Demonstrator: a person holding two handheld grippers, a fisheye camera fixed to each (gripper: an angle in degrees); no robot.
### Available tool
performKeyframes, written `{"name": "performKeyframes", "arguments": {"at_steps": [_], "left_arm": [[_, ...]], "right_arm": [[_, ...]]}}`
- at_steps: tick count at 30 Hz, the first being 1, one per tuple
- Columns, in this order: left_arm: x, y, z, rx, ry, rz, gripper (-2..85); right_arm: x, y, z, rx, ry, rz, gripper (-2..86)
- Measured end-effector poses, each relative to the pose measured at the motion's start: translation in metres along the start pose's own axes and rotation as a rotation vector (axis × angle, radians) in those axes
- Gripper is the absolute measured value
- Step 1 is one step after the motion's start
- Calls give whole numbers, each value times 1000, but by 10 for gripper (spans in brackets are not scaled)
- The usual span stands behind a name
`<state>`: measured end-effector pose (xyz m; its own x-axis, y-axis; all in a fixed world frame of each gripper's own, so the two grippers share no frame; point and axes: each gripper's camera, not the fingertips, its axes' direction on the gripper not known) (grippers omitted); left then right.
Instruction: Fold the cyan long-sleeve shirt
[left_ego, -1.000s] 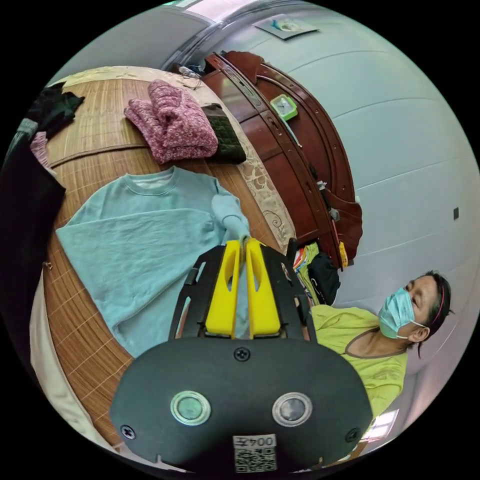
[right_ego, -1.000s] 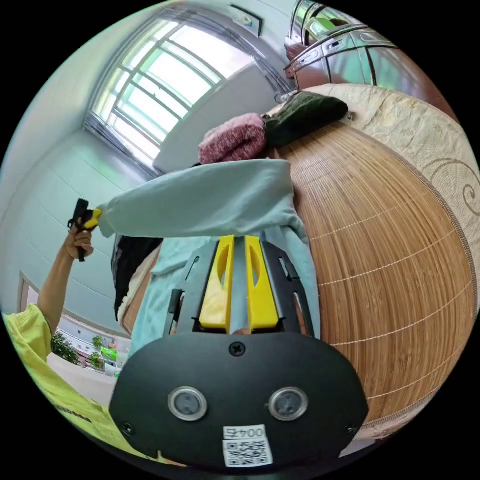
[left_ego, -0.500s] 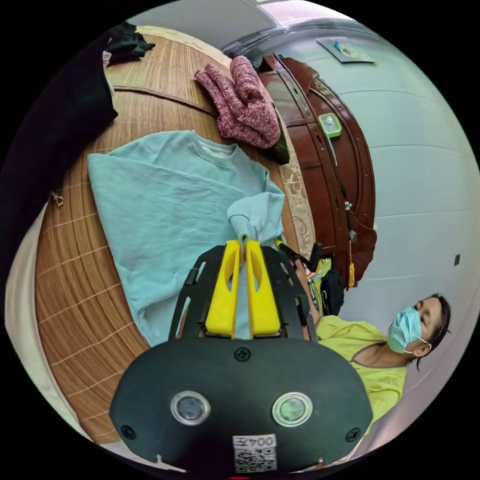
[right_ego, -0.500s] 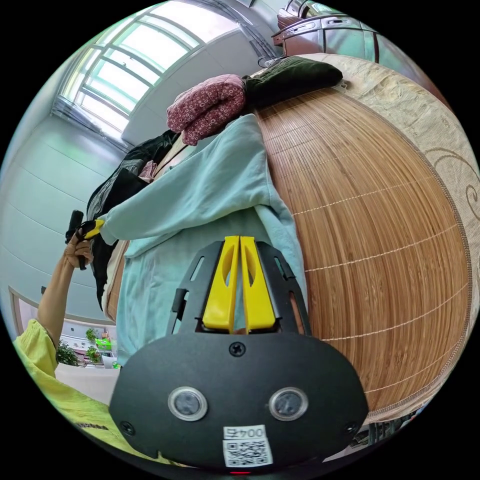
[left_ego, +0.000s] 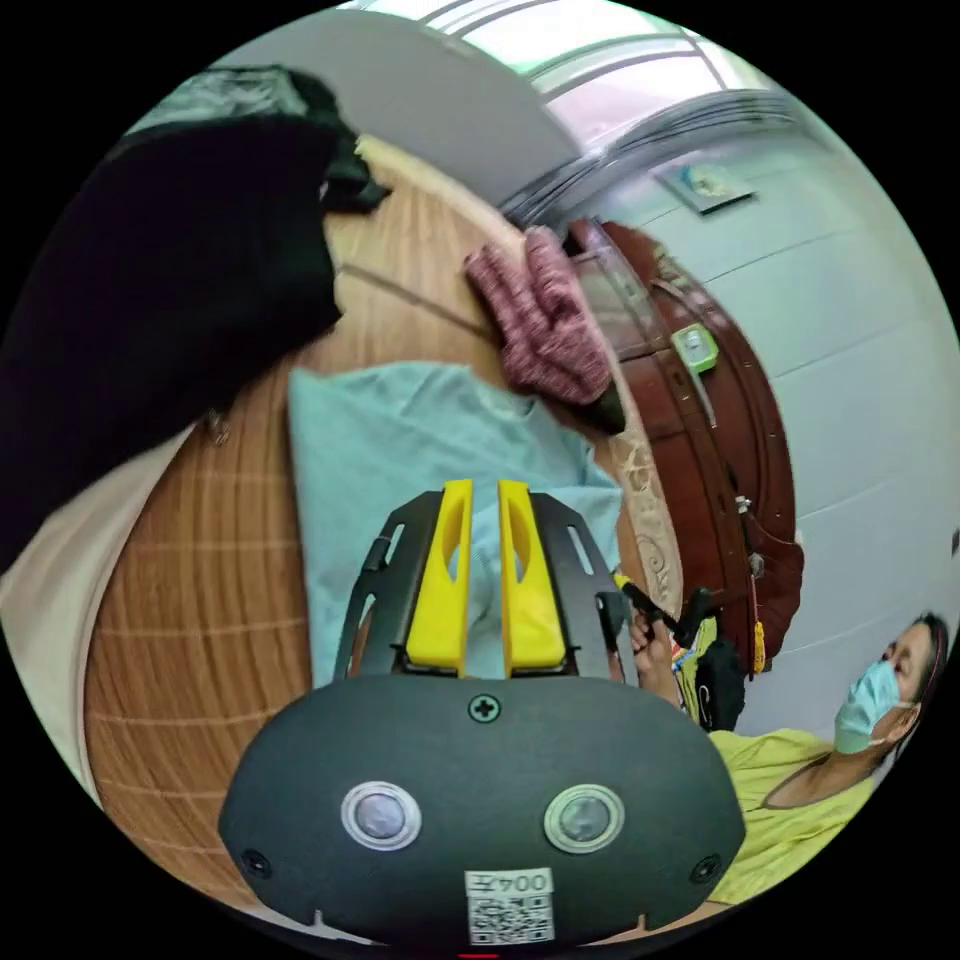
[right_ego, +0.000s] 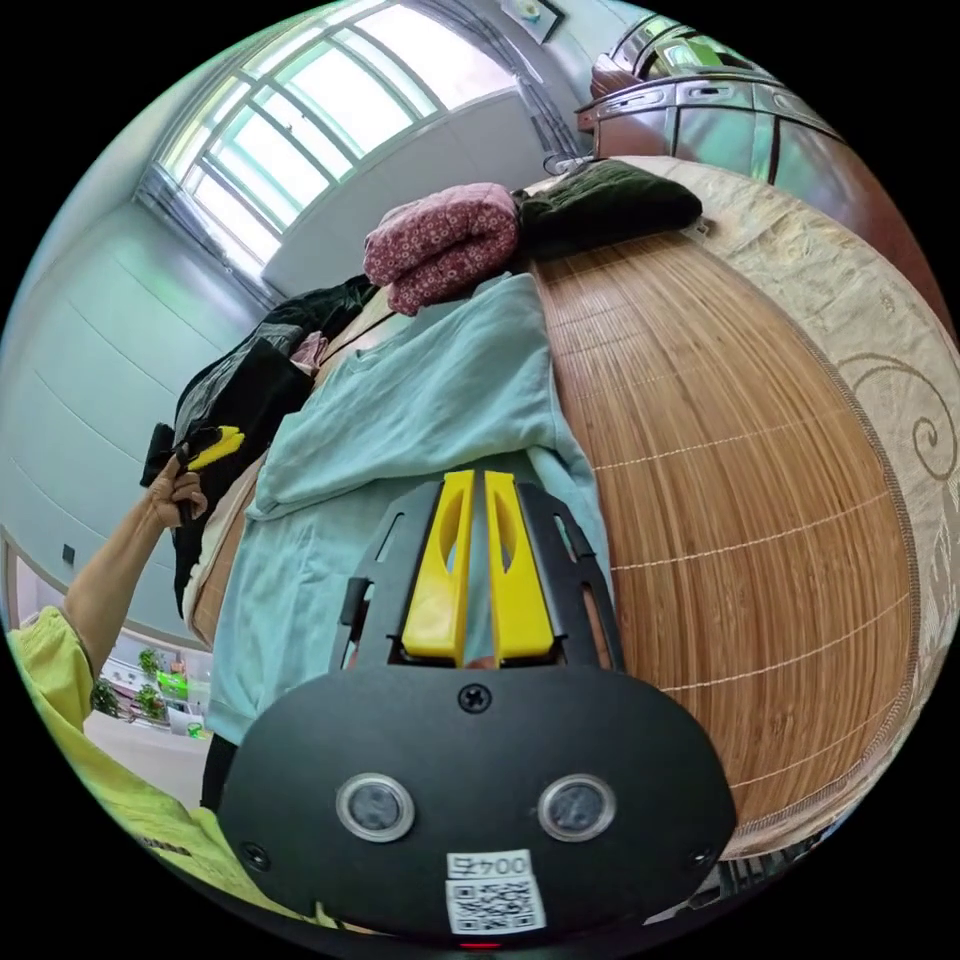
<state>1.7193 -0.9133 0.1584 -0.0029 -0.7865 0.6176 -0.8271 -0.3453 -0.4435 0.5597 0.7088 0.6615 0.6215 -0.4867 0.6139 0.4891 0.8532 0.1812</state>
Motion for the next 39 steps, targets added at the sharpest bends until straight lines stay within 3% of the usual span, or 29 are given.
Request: {"name": "performKeyframes", "arguments": {"at_steps": [1, 3, 8, 14, 16, 22, 26, 30, 35, 39], "left_arm": [[22, -5, 6, 60, 44, 57, 25], [55, -19, 37, 13, 104, 119, 21], [161, -61, 194, -319, 49, 259, 36], [244, -90, 324, -511, 33, 339, 70], [260, -91, 349, -555, -34, 374, 78], [293, -81, 397, -673, 74, 412, 87], [308, -66, 409, -668, 109, 384, 43], [351, -60, 397, -673, 23, 485, 21], [454, -43, 388, -782, -287, 877, 11], [506, -3, 409, -727, -551, 1157, 7]], "right_arm": [[5, -1, -3, 22, -7, 22, 38], [15, -2, -3, 26, -41, 60, 44], [42, -6, 8, -14, -213, 177, 59], [55, -13, 6, -15, -243, 203, 67], [61, -14, 6, -13, -256, 218, 69], [70, -20, 4, -27, -284, 223, 63], [74, -21, 1, -29, -297, 232, 59], [77, -22, 0, -47, -280, 252, 63], [81, -19, -2, -40, -258, 282, 64], [81, -19, -2, -42, -258, 290, 59]]}}
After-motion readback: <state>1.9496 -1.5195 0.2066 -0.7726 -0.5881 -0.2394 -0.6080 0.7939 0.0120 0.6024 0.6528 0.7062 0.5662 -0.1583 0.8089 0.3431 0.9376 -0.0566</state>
